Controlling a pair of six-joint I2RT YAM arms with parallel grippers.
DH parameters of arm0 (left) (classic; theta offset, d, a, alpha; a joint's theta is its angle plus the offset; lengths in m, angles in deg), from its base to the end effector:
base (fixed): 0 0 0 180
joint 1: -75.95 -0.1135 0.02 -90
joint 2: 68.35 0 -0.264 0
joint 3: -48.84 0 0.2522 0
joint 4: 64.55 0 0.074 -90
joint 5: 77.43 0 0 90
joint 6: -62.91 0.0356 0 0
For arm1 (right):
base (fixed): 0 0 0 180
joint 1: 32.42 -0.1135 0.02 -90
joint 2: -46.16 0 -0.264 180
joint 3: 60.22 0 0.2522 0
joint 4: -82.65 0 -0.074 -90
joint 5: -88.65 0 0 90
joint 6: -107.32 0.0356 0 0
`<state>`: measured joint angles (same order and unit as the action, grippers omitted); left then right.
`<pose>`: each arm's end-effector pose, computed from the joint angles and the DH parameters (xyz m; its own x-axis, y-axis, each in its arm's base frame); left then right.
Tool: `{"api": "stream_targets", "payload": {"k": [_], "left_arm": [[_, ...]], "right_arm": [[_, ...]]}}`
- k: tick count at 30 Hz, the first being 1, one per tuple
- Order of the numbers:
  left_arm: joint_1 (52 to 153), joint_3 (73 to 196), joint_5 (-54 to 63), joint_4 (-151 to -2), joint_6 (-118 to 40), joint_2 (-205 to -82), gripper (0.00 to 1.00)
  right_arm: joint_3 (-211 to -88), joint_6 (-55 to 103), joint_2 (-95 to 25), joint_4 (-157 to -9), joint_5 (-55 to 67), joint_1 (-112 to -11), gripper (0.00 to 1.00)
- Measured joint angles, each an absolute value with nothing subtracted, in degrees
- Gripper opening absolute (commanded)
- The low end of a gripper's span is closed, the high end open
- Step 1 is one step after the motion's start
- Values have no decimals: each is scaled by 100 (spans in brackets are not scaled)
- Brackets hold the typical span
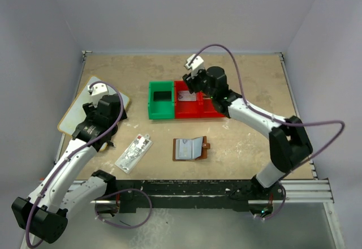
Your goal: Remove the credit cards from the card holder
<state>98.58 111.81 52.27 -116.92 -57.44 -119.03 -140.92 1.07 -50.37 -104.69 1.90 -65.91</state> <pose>0.1719 -0.0470 0.3061 -0.4345 -0.2401 -0.8681 -0.4341 0.9003 -0.0317 0.3333 0.2230 0.2908 0.0490 -0.3025 -0.9519 -0.6082 0.7469 -0.2687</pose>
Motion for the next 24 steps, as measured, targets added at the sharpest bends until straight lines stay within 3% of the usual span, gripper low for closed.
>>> {"api": "stream_targets", "payload": {"k": [5, 12, 15, 24], "left_arm": [[9858, 11181, 5216, -11686, -5744, -11903, 78], [9858, 11170, 5192, -11675, -5744, -11905, 78], [9858, 11170, 5190, -11673, -5744, -11925, 78], [9858, 11166, 5194, -11675, -5744, -11938, 78]], "right_arm": [[-13759, 1753, -3994, -10347, -153, -6567, 53], [-13589, 3189, -3487, -9547, -121, -6493, 25], [-13812, 3394, -3861, -8981, 8, -6486, 9], [-15145, 3646, -6049, -7647, 35, -6593, 9]]}}
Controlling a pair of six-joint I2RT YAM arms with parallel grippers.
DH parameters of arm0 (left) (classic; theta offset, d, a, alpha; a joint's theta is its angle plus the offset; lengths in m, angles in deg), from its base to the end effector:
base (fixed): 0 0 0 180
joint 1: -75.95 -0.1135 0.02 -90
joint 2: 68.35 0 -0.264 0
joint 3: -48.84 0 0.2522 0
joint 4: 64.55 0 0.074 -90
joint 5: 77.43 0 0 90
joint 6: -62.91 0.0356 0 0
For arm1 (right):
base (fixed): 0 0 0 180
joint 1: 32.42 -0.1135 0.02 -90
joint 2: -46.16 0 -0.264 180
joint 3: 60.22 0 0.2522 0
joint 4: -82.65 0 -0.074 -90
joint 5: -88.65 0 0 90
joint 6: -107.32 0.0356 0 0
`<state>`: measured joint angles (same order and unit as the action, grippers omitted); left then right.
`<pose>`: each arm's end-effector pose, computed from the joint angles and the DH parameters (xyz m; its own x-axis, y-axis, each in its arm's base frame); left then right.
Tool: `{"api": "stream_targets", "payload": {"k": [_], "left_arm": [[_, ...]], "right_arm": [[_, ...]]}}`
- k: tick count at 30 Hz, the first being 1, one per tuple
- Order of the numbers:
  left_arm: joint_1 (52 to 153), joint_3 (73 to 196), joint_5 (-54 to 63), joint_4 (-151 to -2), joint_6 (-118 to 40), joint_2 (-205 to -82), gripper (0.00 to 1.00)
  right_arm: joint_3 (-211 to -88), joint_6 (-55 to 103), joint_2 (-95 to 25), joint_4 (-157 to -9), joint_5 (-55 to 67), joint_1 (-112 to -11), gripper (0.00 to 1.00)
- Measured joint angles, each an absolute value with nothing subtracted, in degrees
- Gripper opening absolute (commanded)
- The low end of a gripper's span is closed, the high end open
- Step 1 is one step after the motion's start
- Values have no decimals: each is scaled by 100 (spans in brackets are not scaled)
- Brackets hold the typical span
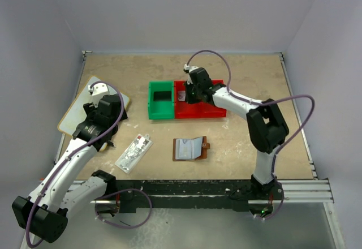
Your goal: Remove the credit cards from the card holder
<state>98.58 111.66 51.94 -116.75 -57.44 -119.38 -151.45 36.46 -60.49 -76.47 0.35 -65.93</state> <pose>0.1731 -0.0477 0.3045 -0.4414 -0.2392 -0.8648 -0.4303 0.9022 -0.0299 0.3555 0.2367 0.2345 -0.6538 -0.0398 -0.7556 -0.3783 0.8820 0.2808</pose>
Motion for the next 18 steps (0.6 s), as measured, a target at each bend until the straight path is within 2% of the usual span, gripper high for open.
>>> {"api": "stream_targets", "payload": {"k": [7, 18], "left_arm": [[9858, 11164, 5192, -11675, -5744, -11955, 78], [9858, 11164, 5192, -11673, -5744, -11962, 78]], "right_arm": [[-16061, 3641, -7089, -7068, -492, -6779, 9], [-16835, 3637, -7894, -6714, -1196, -6832, 10]]}}
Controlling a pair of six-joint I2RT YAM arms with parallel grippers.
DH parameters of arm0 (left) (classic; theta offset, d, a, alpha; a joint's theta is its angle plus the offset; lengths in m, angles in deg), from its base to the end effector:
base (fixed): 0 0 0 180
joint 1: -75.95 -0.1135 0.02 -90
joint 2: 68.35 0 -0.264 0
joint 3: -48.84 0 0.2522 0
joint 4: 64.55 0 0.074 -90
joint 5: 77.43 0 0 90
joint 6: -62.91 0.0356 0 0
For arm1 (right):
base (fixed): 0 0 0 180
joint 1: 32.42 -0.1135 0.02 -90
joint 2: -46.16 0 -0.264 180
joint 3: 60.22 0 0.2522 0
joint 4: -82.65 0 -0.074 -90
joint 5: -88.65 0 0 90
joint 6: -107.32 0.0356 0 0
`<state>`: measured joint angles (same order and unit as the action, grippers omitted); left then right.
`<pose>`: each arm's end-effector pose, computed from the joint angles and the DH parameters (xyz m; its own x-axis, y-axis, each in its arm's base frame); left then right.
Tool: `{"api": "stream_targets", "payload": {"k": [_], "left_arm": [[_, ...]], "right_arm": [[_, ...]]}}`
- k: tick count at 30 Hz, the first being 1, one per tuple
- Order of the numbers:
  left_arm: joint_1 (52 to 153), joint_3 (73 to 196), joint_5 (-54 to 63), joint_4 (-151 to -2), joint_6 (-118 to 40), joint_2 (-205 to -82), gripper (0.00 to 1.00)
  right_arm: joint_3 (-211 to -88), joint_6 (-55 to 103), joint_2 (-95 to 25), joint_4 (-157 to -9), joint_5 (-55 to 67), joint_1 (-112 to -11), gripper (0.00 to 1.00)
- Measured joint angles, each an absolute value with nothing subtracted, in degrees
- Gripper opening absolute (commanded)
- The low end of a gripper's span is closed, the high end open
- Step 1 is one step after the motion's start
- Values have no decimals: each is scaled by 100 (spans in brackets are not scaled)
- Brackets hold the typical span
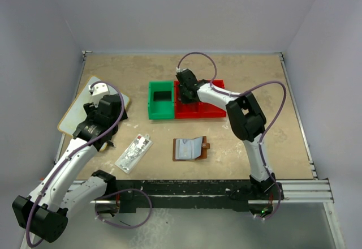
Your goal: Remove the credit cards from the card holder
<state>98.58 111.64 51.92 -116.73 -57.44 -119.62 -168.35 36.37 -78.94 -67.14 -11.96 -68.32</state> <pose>0.1739 -0.0480 0.3037 -0.4449 -0.2379 -0.8634 -0.4302 0.9023 -0.0269 0.3984 0.2803 0.1759 -0.7166 -0.1227 -0.6866 -0.2550 0.9623 0.0942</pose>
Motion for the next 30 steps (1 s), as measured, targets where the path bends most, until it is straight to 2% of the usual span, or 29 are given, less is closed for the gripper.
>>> {"api": "stream_targets", "payload": {"k": [10, 14, 19, 21, 22, 27, 30], "left_arm": [[9858, 11164, 5192, -11673, -5744, -11962, 78], [9858, 11164, 5192, -11673, -5744, -11962, 78], [9858, 11164, 5192, -11673, -5744, -11962, 78], [9858, 11164, 5192, -11673, -5744, -11962, 78], [9858, 11164, 5192, -11673, -5744, -11962, 78], [9858, 11164, 5192, -11675, -5744, -11960, 78], [9858, 11164, 5201, -11675, -5744, -11951, 78]], "right_arm": [[-16975, 3672, -8025, -6708, -1699, -6842, 11], [-16975, 3681, -8025, -6714, -1736, -6847, 14], [-16892, 3661, -7898, -6719, -1587, -6851, 22], [-16754, 3657, -7669, -6725, -1506, -6856, 31], [-16660, 3661, -7492, -6725, -1485, -6871, 36], [-16221, 3759, -6383, -6773, -1603, -6974, 48], [-15757, 3947, -5594, -6852, -1902, -7256, 52]]}}
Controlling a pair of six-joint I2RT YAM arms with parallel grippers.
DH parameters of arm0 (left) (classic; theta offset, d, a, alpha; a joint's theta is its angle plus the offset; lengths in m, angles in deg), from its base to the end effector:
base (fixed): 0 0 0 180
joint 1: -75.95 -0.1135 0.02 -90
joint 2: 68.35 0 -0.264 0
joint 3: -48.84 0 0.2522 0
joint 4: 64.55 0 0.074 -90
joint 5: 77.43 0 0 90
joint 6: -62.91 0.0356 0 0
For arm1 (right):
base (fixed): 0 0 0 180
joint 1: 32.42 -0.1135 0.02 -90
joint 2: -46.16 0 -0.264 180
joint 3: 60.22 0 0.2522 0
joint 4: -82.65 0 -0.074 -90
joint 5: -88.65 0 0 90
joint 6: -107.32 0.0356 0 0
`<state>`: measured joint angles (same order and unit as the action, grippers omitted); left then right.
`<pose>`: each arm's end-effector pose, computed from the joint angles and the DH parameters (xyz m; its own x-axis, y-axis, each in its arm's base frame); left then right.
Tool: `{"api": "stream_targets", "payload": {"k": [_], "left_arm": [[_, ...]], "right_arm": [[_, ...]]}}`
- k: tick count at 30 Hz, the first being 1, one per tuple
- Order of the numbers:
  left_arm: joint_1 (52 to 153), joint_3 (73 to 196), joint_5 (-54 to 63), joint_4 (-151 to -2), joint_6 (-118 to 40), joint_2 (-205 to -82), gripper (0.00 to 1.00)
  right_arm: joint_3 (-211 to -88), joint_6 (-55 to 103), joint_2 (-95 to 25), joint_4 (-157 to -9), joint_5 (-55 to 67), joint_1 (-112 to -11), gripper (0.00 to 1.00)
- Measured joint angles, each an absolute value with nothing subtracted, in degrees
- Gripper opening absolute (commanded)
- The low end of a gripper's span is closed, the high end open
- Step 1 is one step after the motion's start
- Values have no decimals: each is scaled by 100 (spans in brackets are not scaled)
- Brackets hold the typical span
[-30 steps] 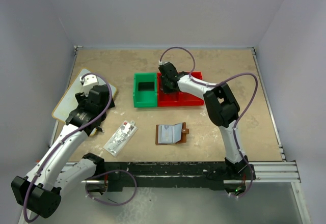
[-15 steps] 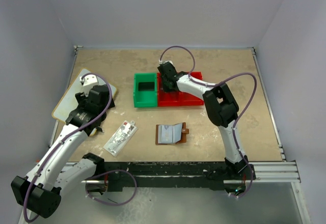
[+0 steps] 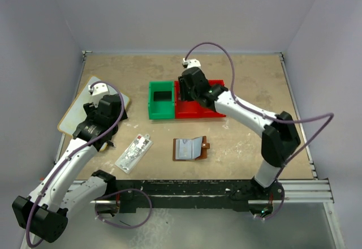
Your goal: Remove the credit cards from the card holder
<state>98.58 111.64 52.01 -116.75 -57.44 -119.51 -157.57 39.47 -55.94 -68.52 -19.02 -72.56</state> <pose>0.1735 -0.0478 0.3040 -0.4430 -0.2381 -0.8643 -0.4312 0.9018 -0.0274 0.3254 0.2603 0.2911 -0.5503 0.0058 -0.8349 -0.2304 0.9601 0.1586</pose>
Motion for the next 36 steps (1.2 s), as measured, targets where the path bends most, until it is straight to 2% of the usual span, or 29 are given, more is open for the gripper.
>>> {"api": "stream_targets", "payload": {"k": [2, 7, 14, 20, 27, 36], "left_arm": [[9858, 11164, 5218, -11679, -5746, -11949, 78], [9858, 11164, 5288, -11703, -5749, -11920, 78], [9858, 11164, 5349, -11703, -5749, -11651, 78], [9858, 11164, 5352, -11703, -5751, -11551, 78], [9858, 11164, 5347, -11703, -5749, -11603, 77], [9858, 11164, 5345, -11703, -5749, -11634, 77]], "right_arm": [[-15432, 4133, -5164, -6885, -2064, -7557, 56], [-14494, 4961, -4397, -6885, -2383, -8654, 59], [-13438, 6251, -4362, -6719, -2652, -9732, 61], [-13058, 6863, -4615, -6662, -2824, -9940, 62], [-13054, 7226, -4853, -6566, -2993, -9948, 57], [-13054, 7492, -4950, -6480, -3174, -9946, 60]]}}
